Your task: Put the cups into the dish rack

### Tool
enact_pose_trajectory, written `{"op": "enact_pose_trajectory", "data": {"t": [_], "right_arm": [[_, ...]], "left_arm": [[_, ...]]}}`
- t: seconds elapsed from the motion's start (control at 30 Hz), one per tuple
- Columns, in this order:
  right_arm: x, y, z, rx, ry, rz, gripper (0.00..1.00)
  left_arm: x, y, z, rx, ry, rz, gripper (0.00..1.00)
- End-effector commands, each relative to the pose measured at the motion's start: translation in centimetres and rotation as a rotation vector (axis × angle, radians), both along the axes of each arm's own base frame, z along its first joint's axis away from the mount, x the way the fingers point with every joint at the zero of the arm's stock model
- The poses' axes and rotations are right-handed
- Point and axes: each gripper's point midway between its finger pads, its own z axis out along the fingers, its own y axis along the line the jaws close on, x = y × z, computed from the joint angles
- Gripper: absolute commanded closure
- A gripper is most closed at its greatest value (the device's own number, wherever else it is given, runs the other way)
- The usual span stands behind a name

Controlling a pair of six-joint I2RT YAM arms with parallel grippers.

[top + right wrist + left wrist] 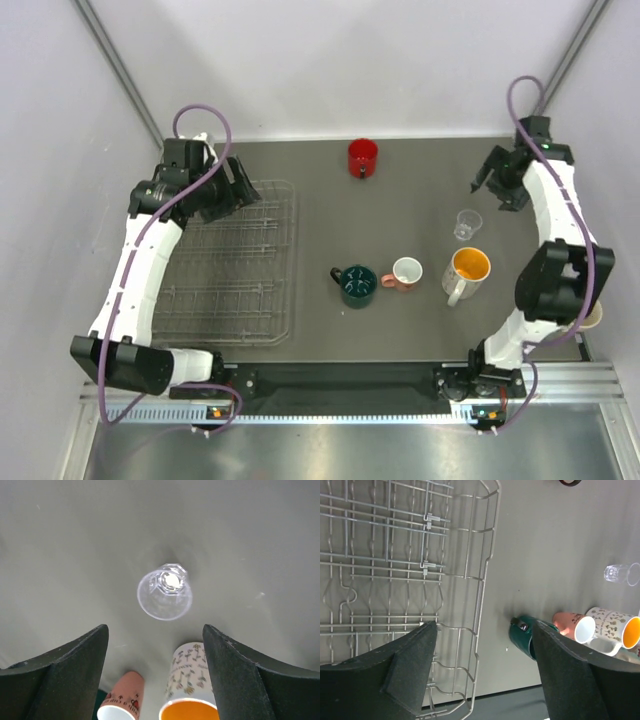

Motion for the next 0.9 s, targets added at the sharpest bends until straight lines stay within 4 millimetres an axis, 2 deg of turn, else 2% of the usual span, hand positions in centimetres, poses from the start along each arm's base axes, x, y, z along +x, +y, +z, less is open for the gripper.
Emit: {"op": "enact_pose_trajectory", "data": {"t": [0.0,0.1,0.3,0.4,0.47,0.87], "right_arm": [[2.3,1.2,0.5,-0.102,-0.020,0.074,0.25],[3.1,2.2,-1.1,-0.124,0.019,0.101,0.27],[3.1,3.0,-4.6,-0.150,0.103,0.123,0.30],[3.0,3.1,-5.7,-0.146,0.120,0.126,0.33],[3.1,4.4,-6.2,-0.153,0.127,0.158,0.34],[3.5,5.1,-7.5,-0.162,0.141,0.170,0.40]], "left_arm": [[1.4,0.0,2.8,-0.010,-0.105,-0.004,0.21],[1.5,-0.1,2.9,-0.009,-0.099,-0.006,0.26],[1.6,0.3,2.8,0.014,-0.075,0.002,0.27],[1.5,0.4,2.7,0.021,-0.064,0.000,0.27],[1.4,0.3,2.7,0.019,-0.063,-0.004,0.27],[1.4,0.4,2.5,0.033,-0.051,-0.016,0.28]]}}
